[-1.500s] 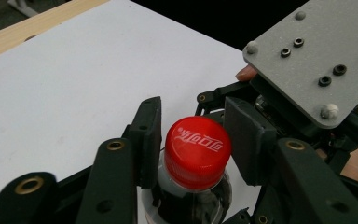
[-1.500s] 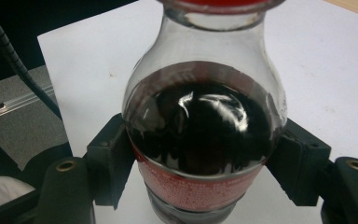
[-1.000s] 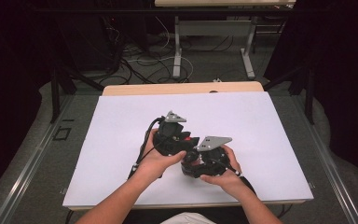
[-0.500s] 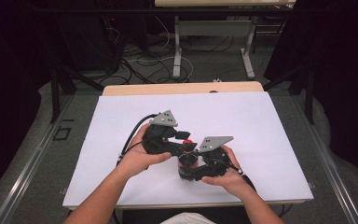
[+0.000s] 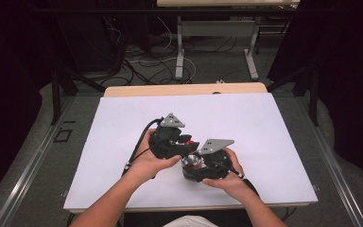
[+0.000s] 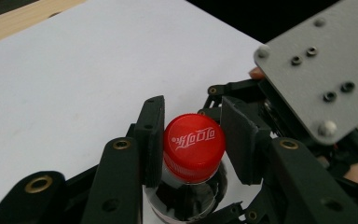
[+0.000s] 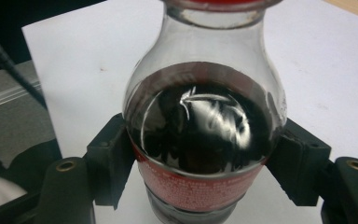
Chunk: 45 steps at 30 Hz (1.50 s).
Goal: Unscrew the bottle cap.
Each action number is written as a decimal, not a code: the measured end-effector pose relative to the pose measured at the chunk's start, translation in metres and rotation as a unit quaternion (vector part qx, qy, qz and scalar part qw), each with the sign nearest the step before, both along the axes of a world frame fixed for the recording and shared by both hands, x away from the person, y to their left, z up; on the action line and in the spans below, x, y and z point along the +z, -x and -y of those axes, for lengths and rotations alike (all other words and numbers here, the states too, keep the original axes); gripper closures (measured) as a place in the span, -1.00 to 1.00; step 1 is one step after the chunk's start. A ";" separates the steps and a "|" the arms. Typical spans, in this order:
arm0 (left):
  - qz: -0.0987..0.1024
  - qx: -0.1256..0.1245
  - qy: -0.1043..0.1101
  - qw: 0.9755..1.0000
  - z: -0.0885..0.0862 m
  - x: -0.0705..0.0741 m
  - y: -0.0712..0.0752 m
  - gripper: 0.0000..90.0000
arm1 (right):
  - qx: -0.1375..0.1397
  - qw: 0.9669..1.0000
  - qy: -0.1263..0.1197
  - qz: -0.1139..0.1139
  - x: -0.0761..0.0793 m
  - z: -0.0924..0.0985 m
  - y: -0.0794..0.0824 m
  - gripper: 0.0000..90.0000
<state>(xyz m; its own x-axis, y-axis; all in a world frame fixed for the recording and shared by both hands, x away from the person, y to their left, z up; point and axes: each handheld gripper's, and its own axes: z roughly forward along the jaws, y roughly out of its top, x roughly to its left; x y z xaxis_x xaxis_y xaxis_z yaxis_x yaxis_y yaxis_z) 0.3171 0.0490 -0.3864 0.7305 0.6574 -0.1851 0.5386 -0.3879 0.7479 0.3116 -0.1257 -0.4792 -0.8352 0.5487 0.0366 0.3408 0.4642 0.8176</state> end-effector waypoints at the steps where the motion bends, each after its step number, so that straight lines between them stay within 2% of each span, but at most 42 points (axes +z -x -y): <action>1: -0.004 0.014 -0.002 1.000 0.001 0.001 0.001 0.37 | -0.005 1.000 0.001 0.002 0.000 -0.001 0.001 -0.34; 4: -0.011 0.047 -0.005 0.999 0.006 0.003 0.005 0.37 | -0.006 1.000 0.004 0.011 0.000 -0.001 0.001 -0.34; 6: -0.011 0.047 -0.010 0.999 0.007 0.003 0.004 0.37 | -0.009 1.000 0.002 -0.001 0.001 -0.001 0.002 -0.34; 7: -0.017 0.050 -0.002 0.999 0.008 0.003 0.004 0.36 | -0.010 1.000 0.003 0.000 0.001 -0.001 0.002 -0.34; 8: -0.014 0.034 -0.001 0.999 0.005 0.002 0.001 0.36 | -0.010 1.000 0.001 0.004 0.000 -0.001 0.001 -0.34; 9: -0.016 0.023 0.009 1.000 0.003 0.002 -0.001 0.33 | -0.008 1.000 -0.001 0.000 0.000 0.000 0.001 -0.34; 10: -0.013 0.010 0.020 1.000 0.000 0.001 -0.003 0.21 | -0.010 1.000 -0.004 -0.002 0.000 0.001 0.000 -0.34; 12: -0.006 -0.002 0.025 1.000 -0.006 0.001 -0.007 0.10 | -0.008 1.000 -0.004 -0.009 0.000 0.001 0.000 -0.34; 14: -0.015 -0.025 0.022 0.999 -0.011 0.002 -0.011 0.07 | -0.007 1.000 -0.007 -0.011 -0.001 0.002 -0.001 -0.34; 16: -0.021 -0.061 0.031 0.997 -0.015 0.001 -0.014 0.05 | -0.004 1.000 -0.008 -0.015 -0.001 0.002 -0.001 -0.34; 17: -0.013 -0.077 0.032 0.996 -0.017 0.001 -0.015 0.05 | 0.000 1.000 -0.009 -0.015 -0.001 0.002 -0.001 -0.34; 18: 0.004 -0.094 0.030 0.995 -0.018 0.000 -0.017 0.05 | 0.000 1.000 -0.012 -0.013 -0.001 0.002 -0.001 -0.34; 20: 0.012 -0.114 0.026 0.993 -0.021 -0.001 -0.019 0.04 | 0.008 1.000 -0.015 -0.014 -0.001 0.002 0.000 -0.34; 21: 0.009 -0.129 0.026 0.991 -0.023 -0.001 -0.020 0.06 | 0.012 1.000 -0.017 -0.016 -0.001 0.002 0.000 -0.34; 22: 0.016 -0.129 0.031 0.991 -0.022 -0.002 -0.019 0.10 | 0.014 1.000 -0.018 -0.014 -0.001 0.002 0.000 -0.34; 24: 0.017 -0.153 0.017 0.988 -0.022 -0.003 -0.021 0.16 | 0.017 1.000 -0.020 -0.017 0.000 0.001 0.000 -0.34; 25: 0.020 -0.147 0.017 0.989 -0.020 -0.005 -0.020 0.17 | 0.018 0.999 -0.021 -0.017 0.000 0.001 0.000 -0.34; 27: 0.011 -0.163 0.016 0.986 -0.020 -0.005 -0.020 0.24 | 0.020 0.999 -0.020 -0.016 0.000 0.001 0.000 -0.34; 28: 0.022 -0.158 0.020 0.987 -0.019 -0.006 -0.020 0.28 | 0.022 0.999 -0.019 -0.016 0.000 0.001 0.000 -0.34; 29: 0.015 -0.158 0.020 0.987 -0.019 -0.006 -0.020 0.31 | 0.024 0.999 -0.015 -0.019 0.001 0.002 0.001 -0.34; 31: 0.012 -0.155 0.017 0.988 -0.018 -0.005 -0.019 0.35 | 0.019 1.000 -0.016 -0.017 0.000 0.001 0.001 -0.34; 34: 0.018 -0.137 0.011 0.990 -0.015 -0.004 -0.016 0.36 | 0.015 1.000 -0.018 -0.014 0.000 0.001 0.000 -0.34; 35: 0.019 -0.120 0.013 0.993 -0.012 -0.005 -0.014 0.36 | 0.014 1.000 -0.011 -0.018 0.001 0.002 0.001 -0.34; 36: 0.011 -0.108 0.008 0.994 -0.011 -0.004 -0.012 0.36 | 0.008 1.000 -0.011 -0.015 0.000 0.002 0.001 -0.34; 37: 0.009 -0.084 0.011 0.996 -0.007 -0.004 -0.010 0.36 | 0.004 1.000 -0.009 -0.013 0.000 0.001 0.001 -0.34; 40: 0.005 -0.032 -0.007 0.999 0.000 -0.001 -0.006 0.36 | -0.013 1.000 -0.003 0.001 -0.001 0.000 0.002 -0.34; 43: -0.018 0.028 -0.013 0.999 0.007 0.001 -0.001 0.36 | -0.021 1.000 -0.002 0.003 -0.001 0.000 0.002 -0.34; 45: -0.020 0.054 -0.012 0.998 0.011 0.002 0.001 0.36 | -0.027 1.000 -0.004 0.004 -0.002 -0.001 0.001 -0.34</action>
